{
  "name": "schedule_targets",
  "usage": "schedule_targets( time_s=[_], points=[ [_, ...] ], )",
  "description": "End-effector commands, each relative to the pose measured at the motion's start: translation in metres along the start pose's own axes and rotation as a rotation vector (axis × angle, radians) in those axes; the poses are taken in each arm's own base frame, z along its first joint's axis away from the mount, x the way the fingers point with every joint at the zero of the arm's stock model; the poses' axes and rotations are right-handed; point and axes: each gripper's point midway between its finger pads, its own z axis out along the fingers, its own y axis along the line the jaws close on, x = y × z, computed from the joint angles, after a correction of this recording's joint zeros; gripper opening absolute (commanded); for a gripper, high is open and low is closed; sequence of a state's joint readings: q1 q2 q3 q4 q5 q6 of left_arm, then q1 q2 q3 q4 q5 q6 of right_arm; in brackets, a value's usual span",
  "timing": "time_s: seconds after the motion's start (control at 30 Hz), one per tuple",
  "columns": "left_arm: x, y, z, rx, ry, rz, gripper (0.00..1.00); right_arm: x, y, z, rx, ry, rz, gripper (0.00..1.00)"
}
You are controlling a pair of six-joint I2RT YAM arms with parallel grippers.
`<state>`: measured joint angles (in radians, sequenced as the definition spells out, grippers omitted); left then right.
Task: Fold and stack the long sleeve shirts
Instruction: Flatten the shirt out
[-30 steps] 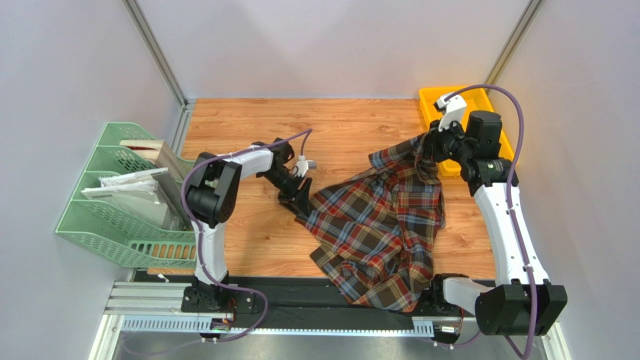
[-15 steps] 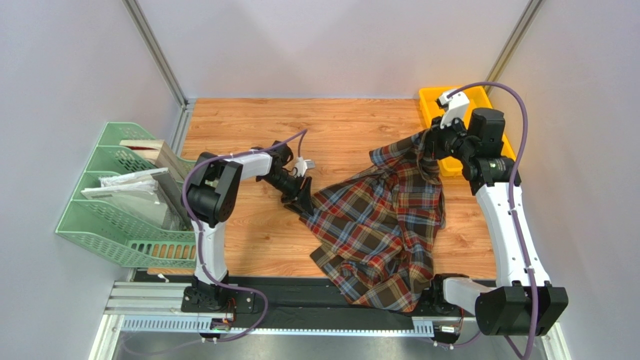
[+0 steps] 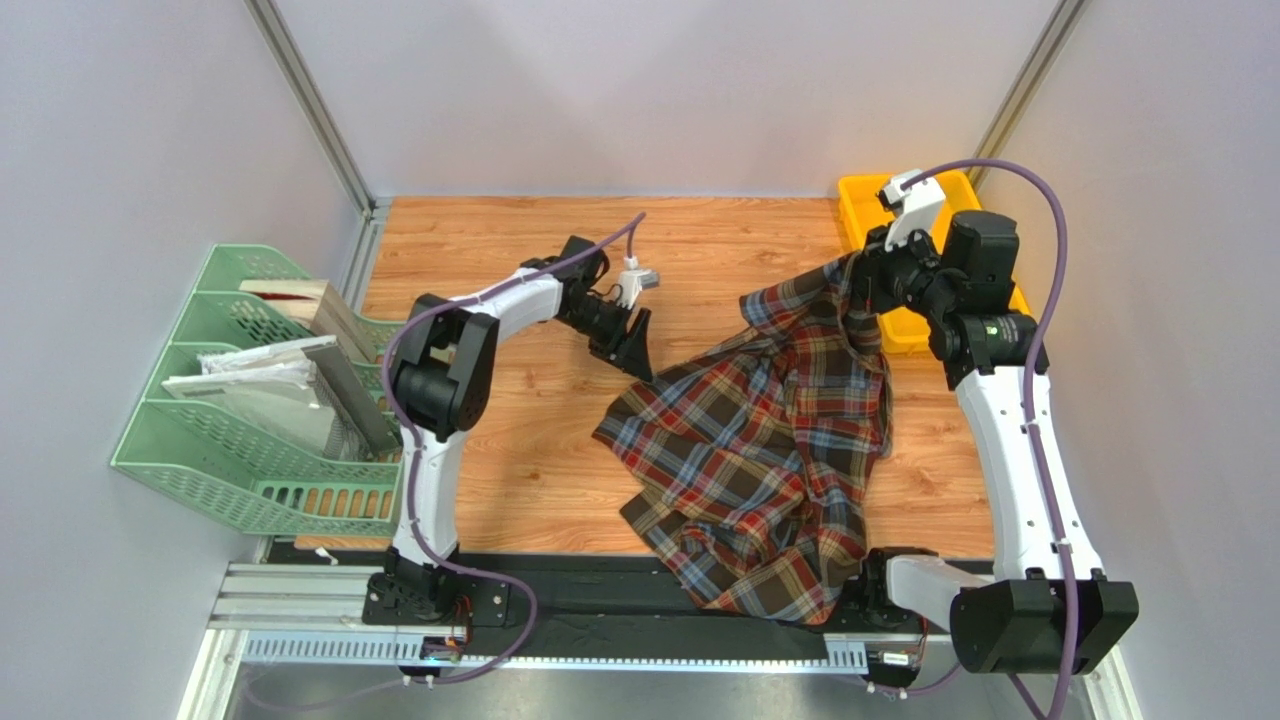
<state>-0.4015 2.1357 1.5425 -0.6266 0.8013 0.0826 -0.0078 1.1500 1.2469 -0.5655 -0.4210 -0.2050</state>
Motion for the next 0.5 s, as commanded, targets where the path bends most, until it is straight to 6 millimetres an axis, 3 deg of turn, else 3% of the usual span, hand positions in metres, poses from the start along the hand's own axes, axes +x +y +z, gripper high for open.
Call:
schedule_targets(
  time_s=[0.0,0.1,0.2,0.27,0.47],
  points=[
    [-0.008,-0.023,0.02,0.157,-0.002,0.152,0.6,-0.042,0.0,-0.013,0.012,-0.11,-0.028,0.0],
    [0.0,-0.031,0.027,0.191,0.013,0.196,0.6,-0.045,-0.001,-0.014,0.017,-0.116,-0.029,0.0],
    [0.011,-0.026,0.031,0.157,0.049,0.188,0.58,-0.048,-0.003,-0.014,0.024,-0.121,-0.034,0.0],
    [0.022,-0.022,0.028,0.145,0.069,0.164,0.56,-0.051,-0.005,-0.014,0.031,-0.124,-0.038,0.0],
    [0.023,-0.032,0.017,0.178,0.037,0.138,0.57,-0.054,-0.007,-0.017,0.036,-0.133,-0.046,0.0]
  ],
)
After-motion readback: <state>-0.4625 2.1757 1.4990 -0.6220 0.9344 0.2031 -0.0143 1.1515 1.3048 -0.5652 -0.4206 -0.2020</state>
